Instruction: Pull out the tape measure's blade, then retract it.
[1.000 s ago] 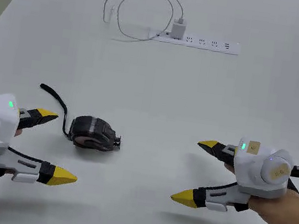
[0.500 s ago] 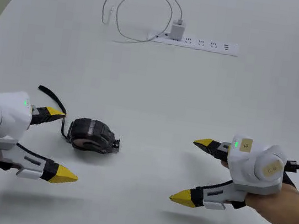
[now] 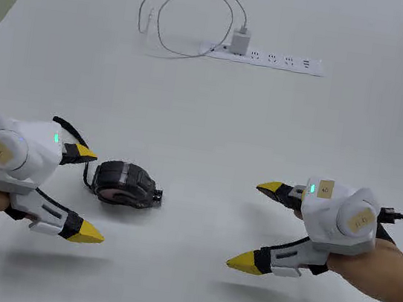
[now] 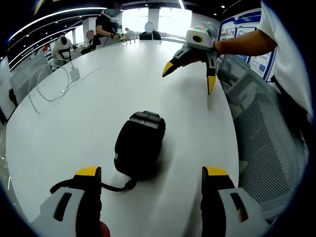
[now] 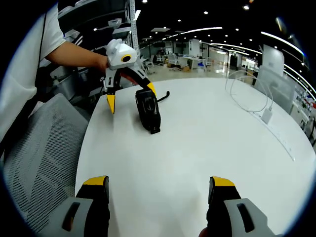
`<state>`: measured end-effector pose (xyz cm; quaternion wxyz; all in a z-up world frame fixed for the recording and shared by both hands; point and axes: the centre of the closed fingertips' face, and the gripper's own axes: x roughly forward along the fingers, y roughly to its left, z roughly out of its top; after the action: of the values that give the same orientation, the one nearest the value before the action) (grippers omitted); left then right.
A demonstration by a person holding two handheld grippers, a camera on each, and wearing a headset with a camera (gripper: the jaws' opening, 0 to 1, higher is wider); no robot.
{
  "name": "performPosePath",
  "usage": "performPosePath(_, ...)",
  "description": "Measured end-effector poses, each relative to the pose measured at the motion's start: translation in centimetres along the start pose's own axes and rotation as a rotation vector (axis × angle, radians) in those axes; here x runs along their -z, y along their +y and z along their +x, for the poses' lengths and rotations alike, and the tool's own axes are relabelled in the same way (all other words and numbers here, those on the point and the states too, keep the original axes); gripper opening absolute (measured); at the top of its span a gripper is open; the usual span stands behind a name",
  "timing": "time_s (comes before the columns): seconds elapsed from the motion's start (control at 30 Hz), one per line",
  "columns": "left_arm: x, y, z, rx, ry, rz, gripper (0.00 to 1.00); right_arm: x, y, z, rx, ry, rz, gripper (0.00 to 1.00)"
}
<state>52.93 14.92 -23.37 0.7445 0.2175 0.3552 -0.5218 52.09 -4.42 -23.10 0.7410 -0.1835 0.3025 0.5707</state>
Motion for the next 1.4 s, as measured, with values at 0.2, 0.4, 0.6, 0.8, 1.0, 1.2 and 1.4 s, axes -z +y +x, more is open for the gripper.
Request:
performPosePath(0.2,0.1,0.5,0.3,0.014,0.028,0.023,0.76,-0.1,0.0,0.1,-0.005,0.0,-0.002,0.81)
performPosePath(0.4,-0.1,1.0,0.5,0.032,0.047,0.043,0.69,-0.2,0.0,0.2,-0.008,0.0,-0.002,0.8)
performPosePath(0.6,-0.4,1.4,0.8,0.045,0.062,0.052,0.62,-0.2,0.0,0.3,-0.009,0.0,-0.001,0.8)
performPosePath(0.8,-0.3,1.3,1.1,0.067,0.087,0.07,0.51,-0.2,0.1,0.3,-0.011,0.0,-0.001,0.8)
performPosePath(1.0,-0.4,1.4,1.5,0.076,0.092,0.065,0.45,-0.3,-0.1,0.4,-0.005,-0.004,-0.005,0.79)
performPosePath(1.2,-0.4,1.7,1.8,0.072,0.1,0.063,0.42,-0.3,0.0,0.5,-0.005,-0.004,-0.005,0.79)
performPosePath(1.4,-0.3,1.9,2.0,0.067,0.109,0.069,0.37,-0.4,0.0,0.6,-0.005,-0.006,-0.006,0.78)
